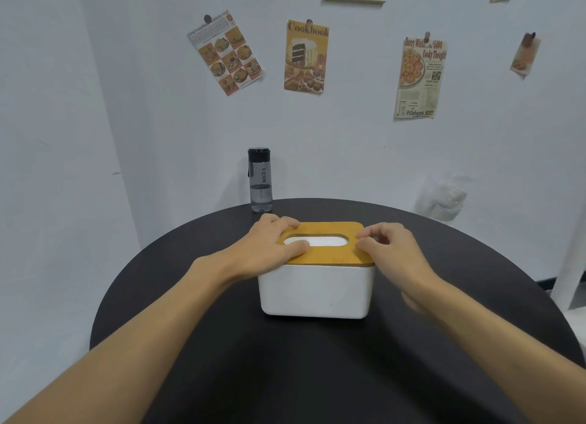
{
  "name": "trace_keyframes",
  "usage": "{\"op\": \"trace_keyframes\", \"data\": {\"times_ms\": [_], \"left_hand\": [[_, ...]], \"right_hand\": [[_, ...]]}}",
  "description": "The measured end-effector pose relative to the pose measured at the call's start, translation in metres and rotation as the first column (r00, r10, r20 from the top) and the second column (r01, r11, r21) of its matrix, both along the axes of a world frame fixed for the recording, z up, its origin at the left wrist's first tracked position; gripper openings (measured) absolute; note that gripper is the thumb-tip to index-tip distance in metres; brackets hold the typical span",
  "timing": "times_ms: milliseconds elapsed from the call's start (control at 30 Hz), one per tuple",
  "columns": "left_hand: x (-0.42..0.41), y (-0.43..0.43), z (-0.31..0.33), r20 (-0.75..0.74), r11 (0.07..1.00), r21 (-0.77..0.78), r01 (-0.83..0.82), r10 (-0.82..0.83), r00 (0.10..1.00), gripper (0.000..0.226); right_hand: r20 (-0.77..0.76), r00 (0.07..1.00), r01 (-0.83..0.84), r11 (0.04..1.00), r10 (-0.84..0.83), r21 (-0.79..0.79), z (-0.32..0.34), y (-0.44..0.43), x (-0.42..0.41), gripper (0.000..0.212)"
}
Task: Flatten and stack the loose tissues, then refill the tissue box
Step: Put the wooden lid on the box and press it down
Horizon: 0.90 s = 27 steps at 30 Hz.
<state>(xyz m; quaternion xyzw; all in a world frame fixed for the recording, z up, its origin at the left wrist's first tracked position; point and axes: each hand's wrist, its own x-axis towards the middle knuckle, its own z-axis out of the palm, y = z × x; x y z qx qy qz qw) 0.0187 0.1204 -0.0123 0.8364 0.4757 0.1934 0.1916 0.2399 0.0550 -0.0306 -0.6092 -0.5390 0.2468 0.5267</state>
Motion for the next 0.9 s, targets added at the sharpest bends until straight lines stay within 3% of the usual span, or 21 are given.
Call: {"op": "trace_keyframes", "data": {"times_ms": [67,167,267,467,667,733,800,833,900], "left_hand": [[-0.001,0.002,0.001,-0.032,1.0,-0.014,0.008,-0.008,0.999,0.059],[-0.002,0.002,0.003,-0.037,0.999,-0.041,0.017,-0.018,0.999,0.06],[-0.004,0.002,0.002,-0.008,0.998,-0.064,0.024,-0.025,1.0,0.06],[0.006,-0.01,-0.009,0.294,0.996,-0.015,-0.089,0.089,0.952,0.047],[0.001,-0.009,-0.002,0.21,0.994,0.075,-0.081,0.064,0.976,0.025],[0.0,-0.01,0.001,0.165,0.946,0.273,-0.173,0.13,0.978,0.024],[0.004,-0.019,0.002,0.074,0.866,0.417,-0.275,0.269,0.96,0.039],[0.009,-0.025,0.001,0.045,0.863,0.401,-0.307,0.316,0.948,0.045],[0.021,-0.039,-0.007,0.046,0.919,0.213,-0.331,0.329,0.943,0.046]], "right_hand": [[-0.048,0.999,-0.02,1.0,0.02,-0.006,0.0,0.002,0.001,0.013],[-0.132,0.987,-0.103,0.992,0.093,-0.071,-0.002,0.007,0.002,0.041],[-0.229,0.959,-0.198,0.973,0.168,-0.117,-0.009,0.011,0.0,0.049],[-0.328,0.918,-0.29,0.942,0.223,-0.169,-0.01,0.016,-0.002,0.054],[-0.188,0.964,-0.227,0.952,0.189,-0.206,-0.005,0.016,0.0,0.053],[-0.171,0.968,-0.213,0.959,0.182,-0.188,-0.006,0.014,0.0,0.054],[-0.127,0.972,-0.221,0.958,0.199,-0.184,-0.01,0.011,0.0,0.065],[-0.103,0.974,-0.218,0.958,0.201,-0.185,-0.011,0.008,-0.001,0.069],[-0.082,0.976,-0.211,0.961,0.2,-0.177,-0.011,0.001,-0.006,0.07]]}}
